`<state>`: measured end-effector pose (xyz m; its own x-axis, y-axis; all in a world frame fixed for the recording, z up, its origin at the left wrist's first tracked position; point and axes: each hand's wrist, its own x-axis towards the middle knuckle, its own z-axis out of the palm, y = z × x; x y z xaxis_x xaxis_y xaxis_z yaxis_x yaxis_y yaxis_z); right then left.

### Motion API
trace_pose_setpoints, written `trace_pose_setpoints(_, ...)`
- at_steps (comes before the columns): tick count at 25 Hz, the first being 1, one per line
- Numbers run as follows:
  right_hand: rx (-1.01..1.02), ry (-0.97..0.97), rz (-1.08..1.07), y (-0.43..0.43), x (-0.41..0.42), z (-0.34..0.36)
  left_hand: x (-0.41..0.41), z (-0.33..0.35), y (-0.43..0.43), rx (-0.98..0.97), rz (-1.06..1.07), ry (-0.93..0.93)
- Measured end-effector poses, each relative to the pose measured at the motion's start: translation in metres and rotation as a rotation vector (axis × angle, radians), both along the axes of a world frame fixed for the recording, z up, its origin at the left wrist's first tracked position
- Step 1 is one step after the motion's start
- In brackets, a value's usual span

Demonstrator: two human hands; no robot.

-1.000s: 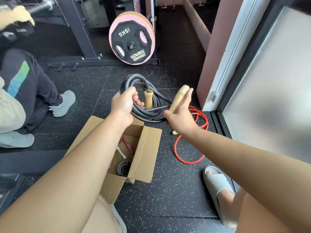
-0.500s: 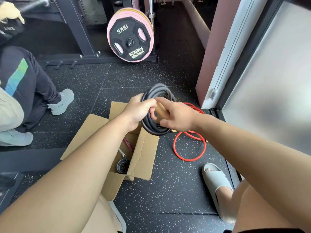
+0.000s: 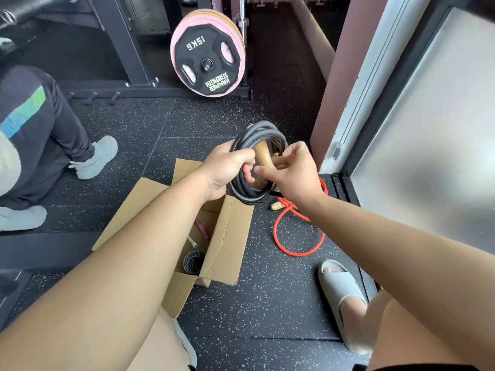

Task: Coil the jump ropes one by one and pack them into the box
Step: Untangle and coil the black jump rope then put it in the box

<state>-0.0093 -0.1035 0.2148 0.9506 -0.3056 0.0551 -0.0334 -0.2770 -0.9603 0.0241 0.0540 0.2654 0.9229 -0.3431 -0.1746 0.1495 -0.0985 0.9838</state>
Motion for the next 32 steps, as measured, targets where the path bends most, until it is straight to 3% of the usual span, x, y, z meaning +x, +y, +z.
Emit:
trace_pose_setpoints(7,-0.131,-0.100,-0.028,0.003,0.000,0.005,0.000,0.005,0.006,-0.001,-0.116,0.096)
trace_pose_setpoints(12,-0.357,-0.145,-0.032,-0.004,-0.002,0.016,-0.003,0.015,0.008,-0.205,-0.067,0.228)
trace_pose_setpoints(16,-0.605,-0.070,0.038,-0.010,0.001,0.010,0.003,0.014,0.021,-0.251,-0.049,0.293)
trace_pose_setpoints(18,-0.614,-0.008,0.128,-0.015,0.000,0.007,0.004,0.012,0.027,-0.205,-0.032,0.285)
trace_pose_setpoints(21,-0.420,0.064,0.247,-0.024,0.001,0.003,0.003,0.010,0.032,-0.197,-0.007,0.289)
trace_pose_setpoints(27,0.293,0.360,0.505,-0.027,0.008,-0.016,0.004,-0.002,0.057,-0.319,0.002,0.311)
trace_pose_setpoints(30,0.406,0.399,0.505,-0.005,0.010,-0.025,0.002,-0.018,0.069,-0.305,0.059,0.338)
trace_pose_setpoints(32,0.352,0.394,0.464,0.014,0.013,-0.033,0.000,-0.030,0.078,-0.264,0.131,0.348)
